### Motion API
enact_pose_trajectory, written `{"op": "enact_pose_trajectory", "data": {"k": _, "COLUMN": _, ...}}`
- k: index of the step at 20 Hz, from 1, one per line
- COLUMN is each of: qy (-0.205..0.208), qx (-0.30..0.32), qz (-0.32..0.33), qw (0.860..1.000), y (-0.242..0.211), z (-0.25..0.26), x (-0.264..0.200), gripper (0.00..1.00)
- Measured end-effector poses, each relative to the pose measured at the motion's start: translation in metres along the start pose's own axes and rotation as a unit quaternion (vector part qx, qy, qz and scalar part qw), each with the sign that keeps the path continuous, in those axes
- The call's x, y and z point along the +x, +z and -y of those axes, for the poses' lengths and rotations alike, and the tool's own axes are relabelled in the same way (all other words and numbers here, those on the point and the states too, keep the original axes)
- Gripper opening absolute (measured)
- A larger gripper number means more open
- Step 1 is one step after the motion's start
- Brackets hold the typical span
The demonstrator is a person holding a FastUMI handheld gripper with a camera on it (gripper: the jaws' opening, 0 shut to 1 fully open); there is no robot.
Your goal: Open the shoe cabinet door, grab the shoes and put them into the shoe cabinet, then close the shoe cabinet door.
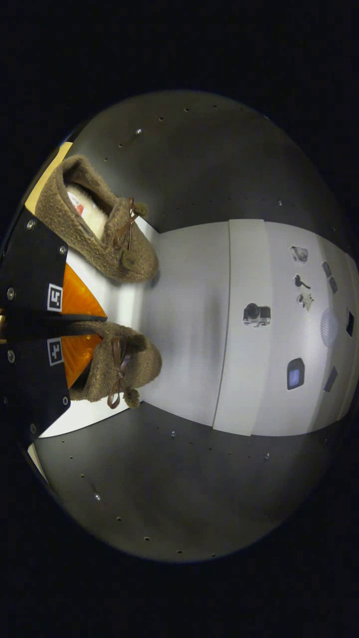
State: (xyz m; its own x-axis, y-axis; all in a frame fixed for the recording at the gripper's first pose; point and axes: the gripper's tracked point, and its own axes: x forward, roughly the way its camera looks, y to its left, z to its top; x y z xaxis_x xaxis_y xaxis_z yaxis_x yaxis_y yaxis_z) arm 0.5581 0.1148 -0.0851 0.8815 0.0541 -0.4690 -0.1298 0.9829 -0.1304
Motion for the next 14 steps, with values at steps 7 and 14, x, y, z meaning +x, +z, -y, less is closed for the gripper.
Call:
{"op": "enact_pose_trajectory", "data": {"k": 7, "qy": 0.001, "qx": 0.045, "qz": -0.013, "qw": 0.999, "y": -0.005, "z": -0.012, "x": 0.001, "gripper": 0.17}}
{"op": "enact_pose_trajectory", "data": {"k": 14, "qy": 0.002, "qx": 0.064, "qz": 0.004, "qw": 0.998, "y": -0.001, "z": -0.012, "x": -0.025, "gripper": 0.18}}
